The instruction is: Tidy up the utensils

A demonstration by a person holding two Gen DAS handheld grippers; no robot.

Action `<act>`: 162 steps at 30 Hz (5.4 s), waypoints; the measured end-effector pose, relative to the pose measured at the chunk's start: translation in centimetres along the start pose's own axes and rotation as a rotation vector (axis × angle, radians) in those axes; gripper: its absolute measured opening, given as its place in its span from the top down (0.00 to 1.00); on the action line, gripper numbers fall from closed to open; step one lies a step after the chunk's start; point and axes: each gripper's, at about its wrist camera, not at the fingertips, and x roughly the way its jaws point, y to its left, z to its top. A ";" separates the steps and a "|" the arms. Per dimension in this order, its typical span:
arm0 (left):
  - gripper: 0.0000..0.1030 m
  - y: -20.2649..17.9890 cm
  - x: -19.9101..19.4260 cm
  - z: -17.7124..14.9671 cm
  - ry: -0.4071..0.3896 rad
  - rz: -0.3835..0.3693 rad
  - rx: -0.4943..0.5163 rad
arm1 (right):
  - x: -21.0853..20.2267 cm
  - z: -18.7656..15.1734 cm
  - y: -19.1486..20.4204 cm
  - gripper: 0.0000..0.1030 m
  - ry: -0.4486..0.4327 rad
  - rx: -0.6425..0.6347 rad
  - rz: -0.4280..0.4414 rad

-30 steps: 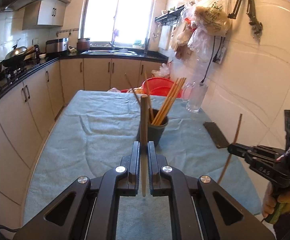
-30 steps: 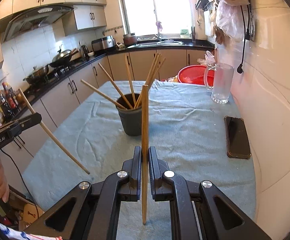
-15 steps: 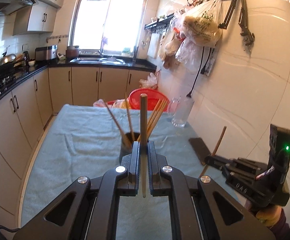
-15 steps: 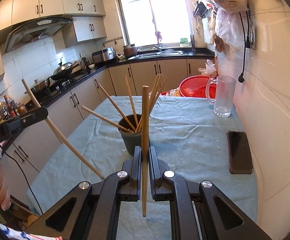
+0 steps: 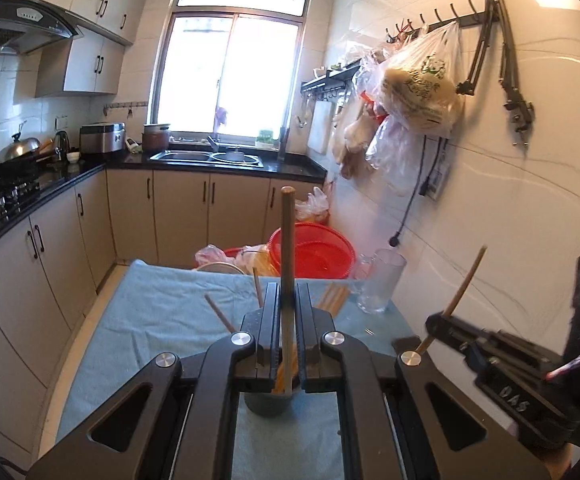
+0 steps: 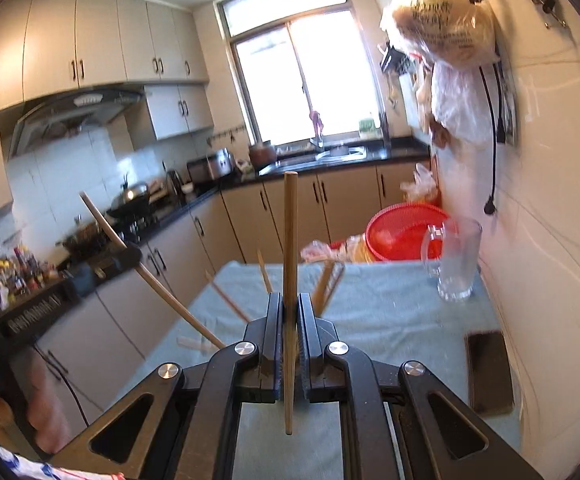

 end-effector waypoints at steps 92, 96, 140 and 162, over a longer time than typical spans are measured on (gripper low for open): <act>0.37 7.0 -3.9 -12.9 0.228 0.249 -0.133 | 3.3 -9.7 0.2 0.58 0.177 0.125 -0.089; 0.37 7.4 -3.9 -13.9 0.248 0.270 -0.148 | 2.9 -10.7 0.6 0.57 0.188 0.120 -0.099; 0.05 5.4 -7.2 -14.8 0.010 0.500 -0.016 | 1.3 -14.4 3.0 0.48 0.208 0.032 -0.236; 0.00 2.8 -12.1 -15.4 -0.133 0.431 0.065 | -2.5 -15.0 5.2 0.41 0.114 -0.036 -0.302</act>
